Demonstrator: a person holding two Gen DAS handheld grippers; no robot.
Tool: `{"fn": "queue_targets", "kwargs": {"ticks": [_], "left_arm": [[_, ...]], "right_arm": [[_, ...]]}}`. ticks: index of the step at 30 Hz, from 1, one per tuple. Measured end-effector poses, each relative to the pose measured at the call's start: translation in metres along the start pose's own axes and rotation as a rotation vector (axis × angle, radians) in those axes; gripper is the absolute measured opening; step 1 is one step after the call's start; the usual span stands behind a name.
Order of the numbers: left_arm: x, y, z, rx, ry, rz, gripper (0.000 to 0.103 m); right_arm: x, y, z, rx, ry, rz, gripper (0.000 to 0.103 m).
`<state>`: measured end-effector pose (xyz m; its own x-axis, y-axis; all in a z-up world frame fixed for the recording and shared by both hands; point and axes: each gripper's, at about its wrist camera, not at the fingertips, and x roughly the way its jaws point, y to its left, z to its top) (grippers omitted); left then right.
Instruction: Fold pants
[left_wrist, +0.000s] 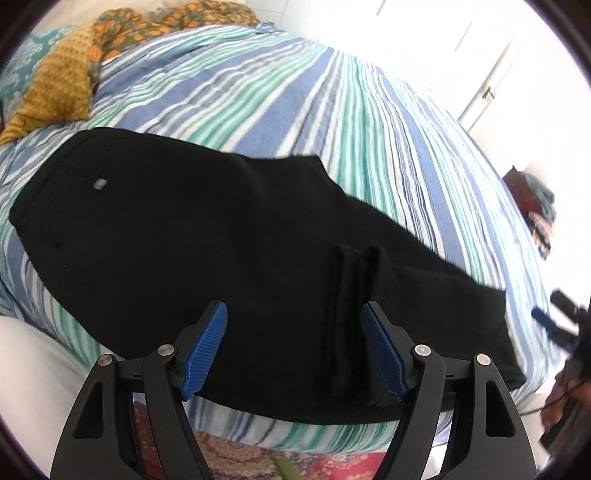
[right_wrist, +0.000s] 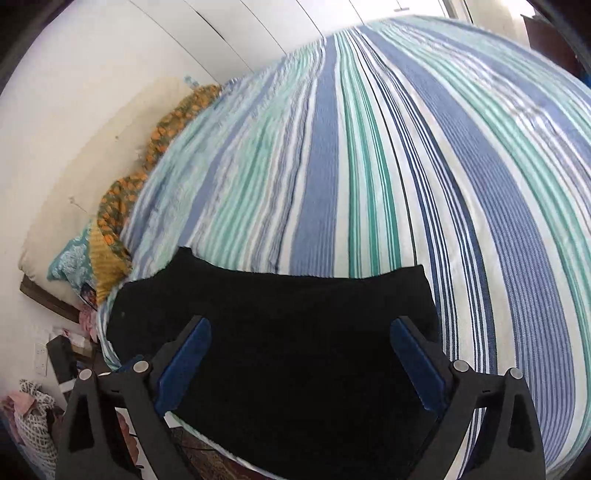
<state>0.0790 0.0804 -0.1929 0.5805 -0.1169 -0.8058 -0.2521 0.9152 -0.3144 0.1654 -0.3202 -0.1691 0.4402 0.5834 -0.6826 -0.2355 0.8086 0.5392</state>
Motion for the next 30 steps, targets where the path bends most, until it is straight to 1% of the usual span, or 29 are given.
{"fn": "queue_targets", "kwargs": {"ticks": [1, 3, 4, 5, 6, 7, 8, 9, 10, 12, 14, 16, 18, 19, 23, 25, 26, 28, 29, 30], "left_arm": [[-0.008, 0.019, 0.014, -0.046, -0.021, -0.010, 0.077], [-0.023, 0.067, 0.042, -0.161, -0.071, -0.003, 0.081], [-0.030, 0.098, 0.054, -0.251, -0.096, 0.015, 0.083], [-0.036, 0.132, 0.062, -0.365, -0.109, 0.040, 0.084], [-0.040, 0.163, 0.064, -0.478, -0.111, 0.049, 0.083], [-0.044, 0.192, 0.061, -0.593, -0.114, 0.029, 0.083], [-0.046, 0.214, 0.055, -0.680, -0.119, 0.003, 0.083], [-0.045, 0.229, 0.048, -0.735, -0.117, -0.010, 0.083], [-0.044, 0.240, 0.042, -0.765, -0.110, -0.009, 0.082], [-0.040, 0.249, 0.034, -0.789, -0.107, -0.004, 0.078], [-0.034, 0.253, 0.030, -0.816, -0.112, -0.042, 0.075], [-0.025, 0.259, 0.028, -0.847, -0.101, -0.078, 0.071], [-0.015, 0.263, 0.031, -0.883, -0.096, -0.097, 0.062], [-0.012, 0.263, 0.032, -0.894, -0.098, -0.106, 0.060], [-0.004, 0.266, 0.037, -0.899, -0.110, -0.088, 0.060], [0.005, 0.269, 0.040, -0.894, -0.090, -0.097, 0.062], [0.010, 0.271, 0.041, -0.889, -0.071, -0.111, 0.066], [0.015, 0.270, 0.044, -0.866, -0.054, -0.100, 0.065], [0.014, 0.267, 0.045, -0.846, -0.055, -0.079, 0.059], [0.009, 0.264, 0.045, -0.821, -0.068, -0.047, 0.042]], "right_arm": [[-0.014, 0.004, -0.005, -0.018, -0.037, 0.010, 0.098], [-0.036, 0.007, -0.020, -0.043, -0.087, 0.017, 0.098], [-0.044, 0.005, -0.030, -0.046, -0.097, 0.018, 0.098], [-0.048, 0.004, -0.039, -0.044, -0.098, 0.017, 0.098], [-0.052, 0.000, -0.048, -0.038, -0.091, 0.010, 0.098], [-0.053, -0.001, -0.057, -0.028, -0.081, -0.001, 0.098], [-0.053, -0.004, -0.065, -0.013, -0.071, -0.006, 0.098], [-0.050, -0.007, -0.073, 0.001, -0.059, -0.004, 0.098], [-0.048, -0.011, -0.079, 0.015, -0.046, -0.002, 0.098], [-0.039, -0.013, -0.090, 0.037, -0.010, 0.002, 0.098], [-0.032, -0.010, -0.093, 0.023, 0.010, -0.022, 0.102], [-0.029, -0.004, -0.090, -0.011, 0.008, -0.030, 0.103], [-0.027, -0.002, -0.088, -0.023, 0.004, -0.028, 0.103], [-0.028, -0.002, -0.088, -0.022, 0.000, -0.024, 0.103], [-0.032, -0.004, -0.092, -0.017, -0.024, -0.008, 0.103], [-0.035, -0.004, -0.093, -0.019, -0.032, -0.001, 0.103], [-0.036, -0.005, -0.094, -0.020, -0.036, 0.003, 0.103], [-0.037, -0.003, -0.093, -0.026, -0.045, 0.011, 0.103], [-0.037, -0.001, -0.092, -0.033, -0.051, 0.013, 0.103], [-0.038, 0.001, -0.092, -0.043, -0.055, 0.013, 0.103]]}}
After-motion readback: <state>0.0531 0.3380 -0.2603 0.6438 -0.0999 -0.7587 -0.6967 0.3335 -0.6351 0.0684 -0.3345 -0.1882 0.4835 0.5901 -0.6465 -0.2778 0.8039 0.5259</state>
